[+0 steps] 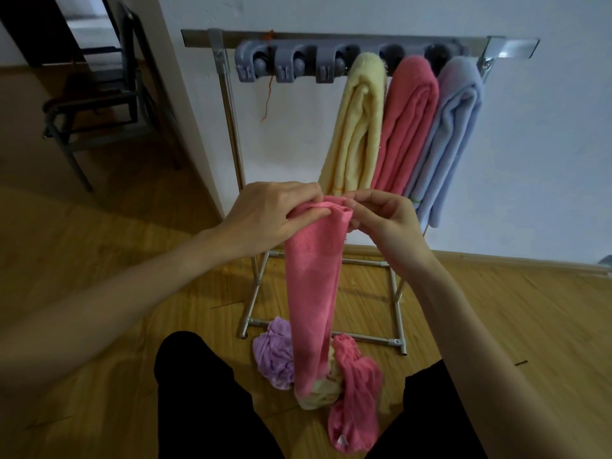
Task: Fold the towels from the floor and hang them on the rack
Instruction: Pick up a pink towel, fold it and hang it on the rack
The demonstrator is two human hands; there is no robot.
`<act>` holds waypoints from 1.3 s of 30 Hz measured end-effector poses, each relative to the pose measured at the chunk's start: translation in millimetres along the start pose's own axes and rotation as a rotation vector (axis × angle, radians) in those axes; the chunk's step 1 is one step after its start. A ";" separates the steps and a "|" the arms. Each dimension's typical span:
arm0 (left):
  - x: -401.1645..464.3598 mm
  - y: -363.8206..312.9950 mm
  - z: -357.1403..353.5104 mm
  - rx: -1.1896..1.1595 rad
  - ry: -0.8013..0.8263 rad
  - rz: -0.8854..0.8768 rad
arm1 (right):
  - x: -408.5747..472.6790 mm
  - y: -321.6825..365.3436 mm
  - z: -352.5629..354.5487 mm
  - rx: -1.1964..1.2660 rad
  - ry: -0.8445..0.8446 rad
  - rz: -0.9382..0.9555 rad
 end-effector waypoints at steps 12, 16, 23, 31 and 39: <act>3.4 3.4 5.5 0.055 -0.106 0.175 | 0.2 9.4 -9.2 -0.153 -0.012 0.152; 0.9 3.2 5.8 0.102 -0.120 0.171 | 6.6 10.6 -9.6 -0.190 -0.052 0.169; 1.1 6.0 13.7 0.042 -0.114 0.101 | 20.2 4.8 -10.2 -0.136 -0.167 0.134; -26.7 19.2 15.3 -0.123 -0.304 0.197 | 25.4 11.1 -22.9 -0.103 -0.177 0.064; -122.3 28.7 -97.6 -0.854 -0.090 0.862 | 22.4 1.1 -40.9 -0.030 -0.251 0.000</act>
Point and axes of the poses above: each hand's wrist, its own x-axis towards the middle knuckle, its own z-axis out of the back of the hand, y = z × x, the point moved 4 cm from there along x, towards the middle knuckle, and after that the axes turned 11 degrees about -z, right-handed, at the moved point
